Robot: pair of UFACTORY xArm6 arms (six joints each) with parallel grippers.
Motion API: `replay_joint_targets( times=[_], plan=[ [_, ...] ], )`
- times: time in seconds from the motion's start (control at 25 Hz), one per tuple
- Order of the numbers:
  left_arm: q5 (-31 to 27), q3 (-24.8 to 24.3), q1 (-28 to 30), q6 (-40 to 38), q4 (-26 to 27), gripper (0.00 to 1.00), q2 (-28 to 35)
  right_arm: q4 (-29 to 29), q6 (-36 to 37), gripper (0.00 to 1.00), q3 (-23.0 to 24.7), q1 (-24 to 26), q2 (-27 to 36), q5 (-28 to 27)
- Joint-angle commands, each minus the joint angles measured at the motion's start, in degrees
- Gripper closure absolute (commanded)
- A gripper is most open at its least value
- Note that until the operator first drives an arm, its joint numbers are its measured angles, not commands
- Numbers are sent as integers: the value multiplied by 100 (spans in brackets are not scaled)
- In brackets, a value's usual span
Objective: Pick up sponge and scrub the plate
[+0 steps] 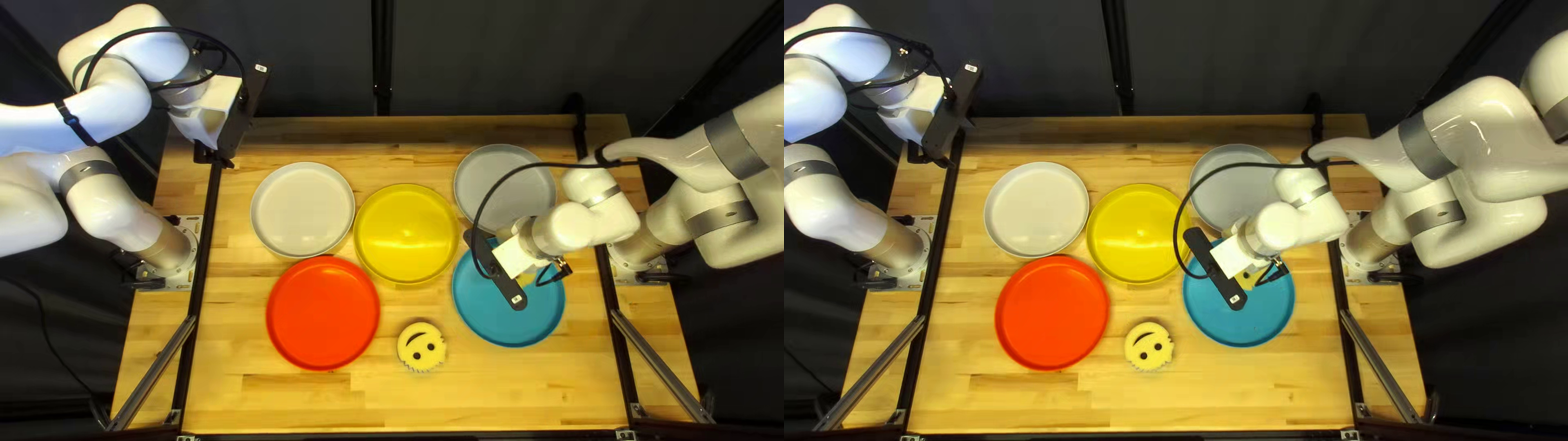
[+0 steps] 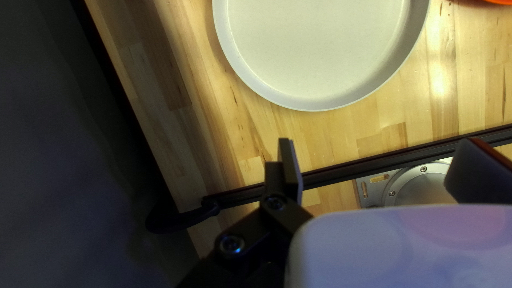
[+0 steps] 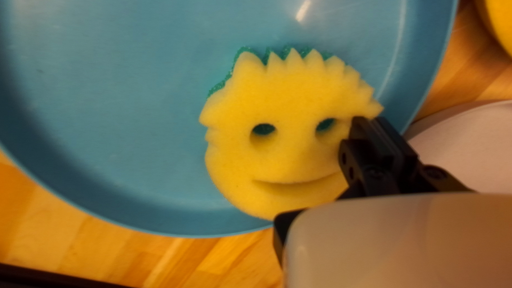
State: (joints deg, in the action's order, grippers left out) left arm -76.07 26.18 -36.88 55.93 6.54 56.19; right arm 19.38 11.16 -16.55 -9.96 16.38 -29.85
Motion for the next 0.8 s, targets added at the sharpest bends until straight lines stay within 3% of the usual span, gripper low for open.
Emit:
replay_joint_targets(
  times=[0.04,0.28,0.44,0.52,0.8],
  plan=[
    [0,0,0,0,0,0,0,-53,-379,100,200,-511,270,-186],
    [0,0,0,0,0,0,0,-92,-1279,100,150,-1591,269,-553],
    [0,0,0,0,0,0,0,-80,-1539,100,48,-1910,158,-681],
    [0,0,0,0,0,0,0,-41,-1486,100,77,-1832,183,-688],
    [0,0,0,0,0,0,0,186,-680,100,177,-678,314,-441]
  ],
)
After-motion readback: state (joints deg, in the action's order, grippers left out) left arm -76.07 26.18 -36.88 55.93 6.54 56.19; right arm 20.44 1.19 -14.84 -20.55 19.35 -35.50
